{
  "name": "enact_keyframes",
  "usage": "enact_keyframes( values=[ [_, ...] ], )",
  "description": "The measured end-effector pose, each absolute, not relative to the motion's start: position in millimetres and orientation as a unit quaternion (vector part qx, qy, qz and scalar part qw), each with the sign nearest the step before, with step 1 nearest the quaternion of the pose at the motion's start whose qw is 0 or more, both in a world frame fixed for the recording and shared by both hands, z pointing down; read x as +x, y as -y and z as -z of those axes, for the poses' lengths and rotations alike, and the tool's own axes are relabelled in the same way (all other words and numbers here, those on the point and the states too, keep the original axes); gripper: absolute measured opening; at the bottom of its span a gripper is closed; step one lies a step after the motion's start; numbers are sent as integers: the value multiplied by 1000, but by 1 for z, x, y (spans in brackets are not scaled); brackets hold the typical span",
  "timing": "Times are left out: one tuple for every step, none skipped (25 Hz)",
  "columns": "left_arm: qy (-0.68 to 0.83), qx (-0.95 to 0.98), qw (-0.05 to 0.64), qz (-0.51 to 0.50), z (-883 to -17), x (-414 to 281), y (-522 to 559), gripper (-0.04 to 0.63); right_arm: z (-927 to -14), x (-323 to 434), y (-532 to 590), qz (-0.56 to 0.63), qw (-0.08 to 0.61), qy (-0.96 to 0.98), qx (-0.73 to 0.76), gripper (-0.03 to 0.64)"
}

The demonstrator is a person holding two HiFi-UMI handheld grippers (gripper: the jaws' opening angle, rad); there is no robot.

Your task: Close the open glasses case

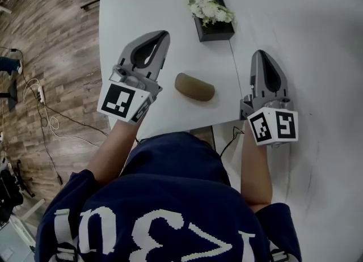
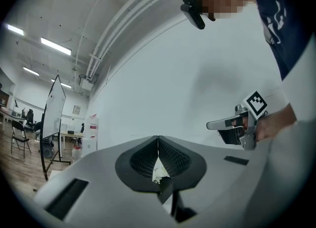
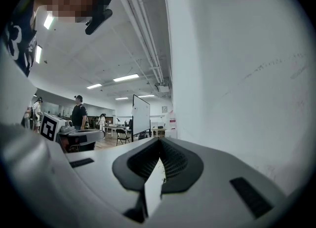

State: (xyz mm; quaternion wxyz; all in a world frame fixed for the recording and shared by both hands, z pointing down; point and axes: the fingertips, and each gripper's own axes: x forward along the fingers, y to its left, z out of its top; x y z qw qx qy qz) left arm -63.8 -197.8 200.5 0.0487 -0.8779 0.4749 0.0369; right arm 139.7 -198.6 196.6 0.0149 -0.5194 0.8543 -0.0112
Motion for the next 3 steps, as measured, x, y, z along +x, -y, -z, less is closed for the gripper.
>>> enact_keyframes(
  values=[
    [-476,-877,46,-36,-201,-64,198,14,-197,140,198,11,15,-855,-519,25],
    [-477,-877,44,-35,-201,-63,198,14,-196,140,198,12,15,-855,-519,25],
    [-479,-876,42,-34,-201,-63,198,14,-196,140,198,12,15,-855,-518,25]
  ],
)
